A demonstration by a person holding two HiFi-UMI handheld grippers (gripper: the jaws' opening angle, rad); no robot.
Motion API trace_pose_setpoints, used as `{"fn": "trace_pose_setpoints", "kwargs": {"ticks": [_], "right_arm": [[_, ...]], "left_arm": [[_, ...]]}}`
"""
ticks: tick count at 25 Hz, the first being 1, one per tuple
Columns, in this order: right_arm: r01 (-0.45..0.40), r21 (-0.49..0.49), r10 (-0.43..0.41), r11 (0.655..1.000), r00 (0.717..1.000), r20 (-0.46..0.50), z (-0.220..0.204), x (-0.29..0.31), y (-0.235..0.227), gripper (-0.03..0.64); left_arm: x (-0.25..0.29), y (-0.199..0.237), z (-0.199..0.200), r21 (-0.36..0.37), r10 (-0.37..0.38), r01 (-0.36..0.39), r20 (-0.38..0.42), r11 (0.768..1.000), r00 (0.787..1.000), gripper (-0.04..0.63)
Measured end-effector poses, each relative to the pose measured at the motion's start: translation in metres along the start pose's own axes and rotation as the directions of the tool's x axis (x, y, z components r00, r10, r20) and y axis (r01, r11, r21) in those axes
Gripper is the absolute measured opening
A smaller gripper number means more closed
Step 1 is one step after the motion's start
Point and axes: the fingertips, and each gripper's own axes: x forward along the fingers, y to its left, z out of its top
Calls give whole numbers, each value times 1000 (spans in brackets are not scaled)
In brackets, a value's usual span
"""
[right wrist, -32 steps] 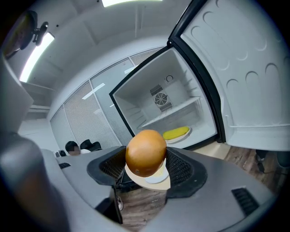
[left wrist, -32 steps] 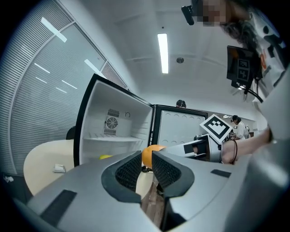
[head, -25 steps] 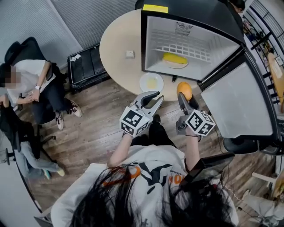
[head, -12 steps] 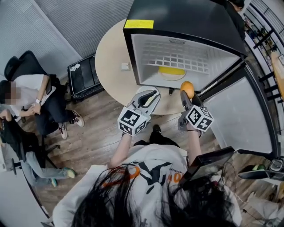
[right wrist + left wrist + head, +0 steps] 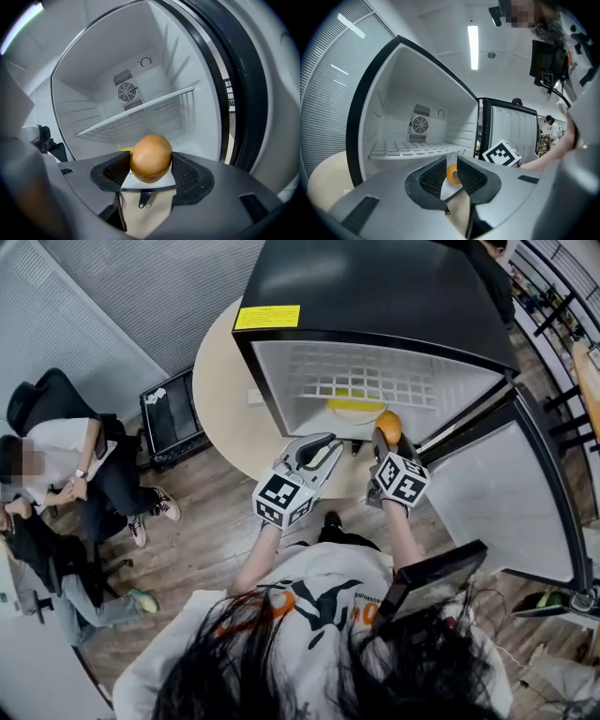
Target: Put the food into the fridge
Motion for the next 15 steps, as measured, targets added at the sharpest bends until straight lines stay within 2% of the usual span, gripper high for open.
{"fn": "trace_pose_setpoints", "kwargs": {"ticks": [6, 15], "right_arm": [[87, -13, -87, 996, 996, -8, -4, 31, -18, 286], [174, 37, -173, 984, 985, -27, 2, 55, -48, 287]], "left_arm": [[4, 9, 2, 16, 3, -3, -11, 1000, 1000, 74], [3, 27, -3, 6, 30, -30, -24, 1000, 999, 74]]}}
